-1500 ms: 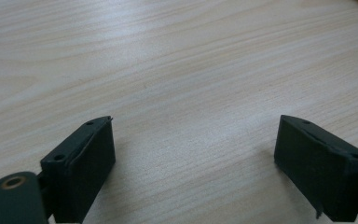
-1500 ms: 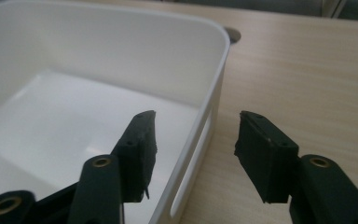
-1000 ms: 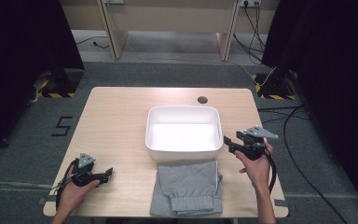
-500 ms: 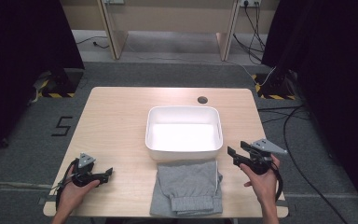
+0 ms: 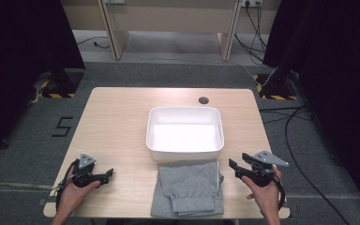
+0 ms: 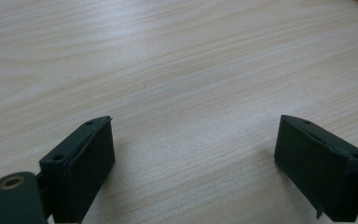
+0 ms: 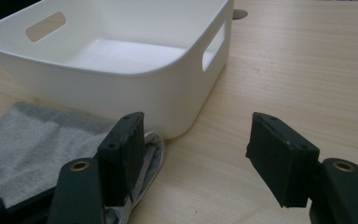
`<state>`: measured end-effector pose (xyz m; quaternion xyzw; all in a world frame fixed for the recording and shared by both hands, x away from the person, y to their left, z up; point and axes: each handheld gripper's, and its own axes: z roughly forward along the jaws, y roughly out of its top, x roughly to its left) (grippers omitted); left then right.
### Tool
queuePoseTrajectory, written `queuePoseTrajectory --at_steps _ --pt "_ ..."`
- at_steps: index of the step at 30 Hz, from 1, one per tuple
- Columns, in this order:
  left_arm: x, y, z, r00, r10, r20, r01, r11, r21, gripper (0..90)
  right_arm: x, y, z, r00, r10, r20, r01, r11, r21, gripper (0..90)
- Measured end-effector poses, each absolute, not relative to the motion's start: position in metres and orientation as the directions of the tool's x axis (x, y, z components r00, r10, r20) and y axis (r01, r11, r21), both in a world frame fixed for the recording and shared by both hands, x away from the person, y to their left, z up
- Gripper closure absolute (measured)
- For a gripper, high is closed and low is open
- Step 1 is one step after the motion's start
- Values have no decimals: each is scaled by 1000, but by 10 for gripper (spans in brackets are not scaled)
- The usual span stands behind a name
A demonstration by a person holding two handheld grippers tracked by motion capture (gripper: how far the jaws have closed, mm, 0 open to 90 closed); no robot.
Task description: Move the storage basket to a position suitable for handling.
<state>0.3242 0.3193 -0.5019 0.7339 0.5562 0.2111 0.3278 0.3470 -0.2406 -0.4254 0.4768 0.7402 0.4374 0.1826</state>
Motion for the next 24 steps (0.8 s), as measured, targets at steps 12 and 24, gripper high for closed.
queuePoseTrajectory --at_steps 12,24 --pt "325 319 -502 293 954 -57 681 -167 713 102 348 -237 -443 -499 848 178 577 172 799 354" --pt "303 282 -487 368 921 -127 640 -152 753 150 347 -225 -459 -539 824 176 597 227 769 312"
